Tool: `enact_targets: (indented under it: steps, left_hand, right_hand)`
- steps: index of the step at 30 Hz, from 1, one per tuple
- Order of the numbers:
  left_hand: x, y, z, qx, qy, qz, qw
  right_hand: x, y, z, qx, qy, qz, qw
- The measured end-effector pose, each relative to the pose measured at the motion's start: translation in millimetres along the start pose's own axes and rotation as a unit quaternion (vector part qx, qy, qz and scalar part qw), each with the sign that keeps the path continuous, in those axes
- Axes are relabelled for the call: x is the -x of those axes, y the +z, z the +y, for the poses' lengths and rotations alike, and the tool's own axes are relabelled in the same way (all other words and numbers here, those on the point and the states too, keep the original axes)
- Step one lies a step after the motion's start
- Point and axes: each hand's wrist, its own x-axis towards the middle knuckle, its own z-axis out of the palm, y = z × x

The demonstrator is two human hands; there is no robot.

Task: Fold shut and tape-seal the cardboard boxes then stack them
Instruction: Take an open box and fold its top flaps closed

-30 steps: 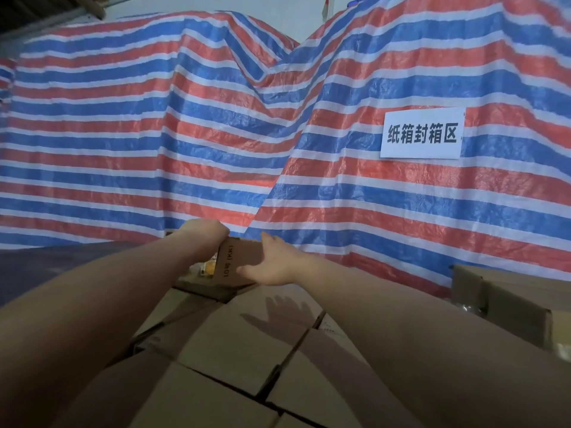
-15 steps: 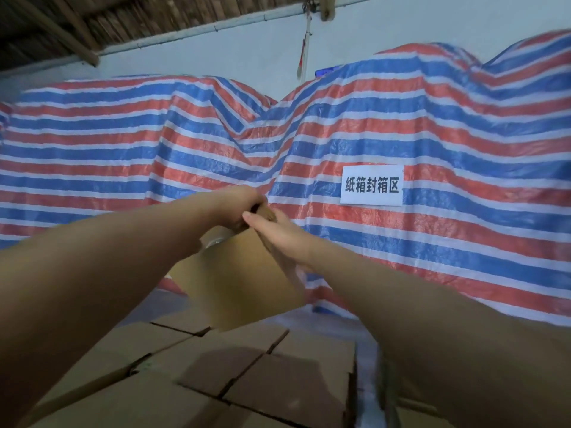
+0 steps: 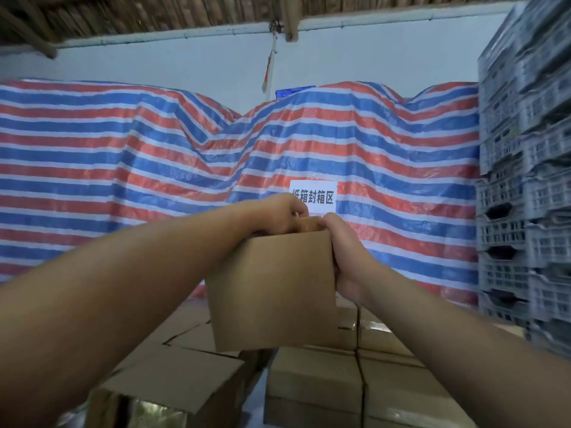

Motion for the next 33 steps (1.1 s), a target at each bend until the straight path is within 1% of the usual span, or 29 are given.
enact_targets:
  steps: [4,7,10,11,13,15,16,18,20,22,23,25,26,27,29,30,32,33]
  left_hand:
    - [23.2,55.0,55.6,0.041,0.026,-0.065,0.997]
    - [38.6,107.6,83.3,0.07,0.043,-0.093,0.992]
    - [53.3,157.0,101.2,0.059,0.042,-0.111,0.991]
    - [55.7,170.6,106.1,0.084,0.047,-0.119,0.988]
    - [57.0,187.7,115.6,0.115,0.06,-0.132,0.983]
    - [54.1,190.2,120.4,0.095,0.072,-0.15,0.982]
    - [53.5,186.2,119.7,0.075,0.071,-0.17,0.98]
    - [53.7,175.0,108.1,0.028,0.053,-0.214,0.975]
    - [62.3,163.2,87.9,0.018,0.009,-0.246,0.969]
    - [78.6,154.4,69.1,0.074,-0.05,-0.249,0.964]
    - [86.7,153.5,61.3,0.131,-0.079,-0.238,0.959]
    - [102.4,155.2,50.6,0.257,-0.138,-0.185,0.938]
    - [109.2,157.0,47.2,0.317,-0.171,-0.158,0.92]
    - [113.9,160.8,43.7,0.376,-0.202,-0.142,0.893]
    - [121.8,168.7,40.5,0.496,-0.249,-0.128,0.822]
    - [124.4,172.9,42.6,0.544,-0.26,-0.121,0.789]
    - [126.5,182.9,49.7,0.597,-0.27,-0.098,0.749]
    - [127.3,188.6,53.6,0.611,-0.273,-0.081,0.739]
  right_hand:
    - [68.0,-37.9,37.5,-0.036,0.029,0.063,0.997]
    - [108.4,-60.8,74.1,-0.066,0.058,0.13,0.988]
    - [142.3,-72.8,103.9,-0.067,0.097,0.181,0.976]
    - [150.1,-77.6,111.9,-0.069,0.11,0.2,0.971]
    - [161.3,-84.0,119.1,-0.078,0.127,0.219,0.964]
    - [164.1,-88.0,122.6,-0.079,0.135,0.221,0.963]
    - [164.0,-89.6,123.7,-0.077,0.137,0.227,0.961]
    - [162.4,-92.7,126.1,-0.091,0.148,0.232,0.957]
    - [163.0,-92.7,126.5,-0.099,0.162,0.239,0.952]
    - [164.6,-91.9,126.9,-0.1,0.168,0.253,0.948]
    - [165.1,-92.1,127.8,-0.099,0.165,0.255,0.948]
    - [166.4,-92.9,129.7,-0.097,0.153,0.265,0.947]
    - [166.4,-93.7,130.1,-0.096,0.149,0.27,0.947]
    - [166.1,-95.2,130.2,-0.091,0.15,0.275,0.945]
    - [164.3,-97.7,130.6,-0.092,0.15,0.273,0.946]
    - [164.6,-97.0,129.9,-0.089,0.15,0.274,0.946]
    - [163.7,-98.8,130.7,-0.089,0.138,0.274,0.948]
    - [161.4,-101.4,132.8,-0.088,0.13,0.29,0.944]
